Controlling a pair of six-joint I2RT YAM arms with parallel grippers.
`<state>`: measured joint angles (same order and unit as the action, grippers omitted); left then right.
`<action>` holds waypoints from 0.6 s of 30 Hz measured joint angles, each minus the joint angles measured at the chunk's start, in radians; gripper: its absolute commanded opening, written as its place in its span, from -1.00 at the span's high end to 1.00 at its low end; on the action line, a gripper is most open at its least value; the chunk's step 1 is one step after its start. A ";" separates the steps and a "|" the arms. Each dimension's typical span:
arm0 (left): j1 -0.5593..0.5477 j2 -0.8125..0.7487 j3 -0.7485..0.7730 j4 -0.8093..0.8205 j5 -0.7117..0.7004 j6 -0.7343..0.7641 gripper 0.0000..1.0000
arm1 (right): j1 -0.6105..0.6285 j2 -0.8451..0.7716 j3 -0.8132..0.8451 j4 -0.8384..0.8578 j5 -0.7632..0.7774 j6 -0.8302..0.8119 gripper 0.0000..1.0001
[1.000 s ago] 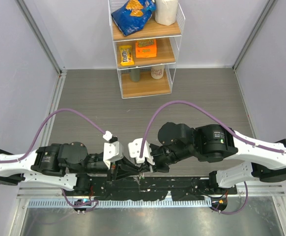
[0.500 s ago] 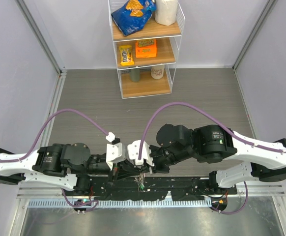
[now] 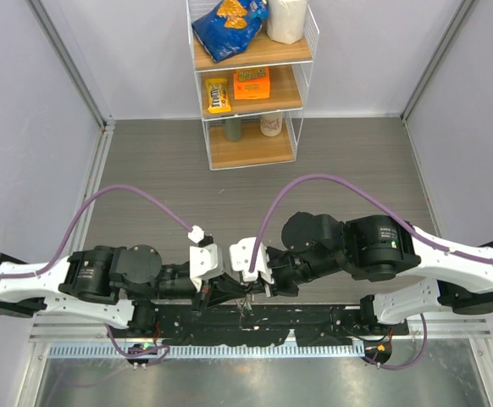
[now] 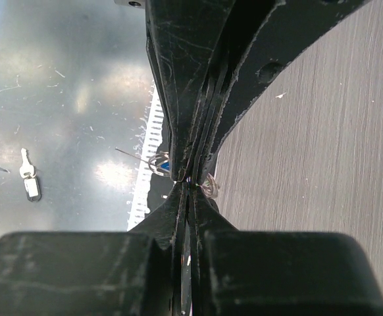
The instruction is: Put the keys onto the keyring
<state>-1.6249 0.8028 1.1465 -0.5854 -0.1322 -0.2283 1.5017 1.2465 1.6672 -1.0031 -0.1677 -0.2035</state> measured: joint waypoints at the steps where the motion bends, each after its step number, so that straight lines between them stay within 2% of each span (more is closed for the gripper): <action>1: 0.000 0.003 0.003 -0.002 -0.002 0.000 0.77 | 0.000 -0.002 0.000 0.000 0.002 0.000 0.90; 6: -0.003 0.006 0.009 -0.010 -0.023 -0.002 0.56 | 0.000 -0.003 0.000 0.002 0.006 0.000 0.89; 13: -0.003 0.006 0.010 -0.017 -0.041 -0.010 0.52 | 0.003 -0.003 0.000 0.002 0.012 0.000 0.90; 18: -0.003 0.007 0.011 -0.030 -0.058 -0.026 0.41 | 0.006 -0.003 0.000 0.003 0.021 0.000 0.89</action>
<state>-1.6279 0.8101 1.1580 -0.6151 -0.1905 -0.2539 1.5082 1.2434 1.6669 -1.0004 -0.1467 -0.2035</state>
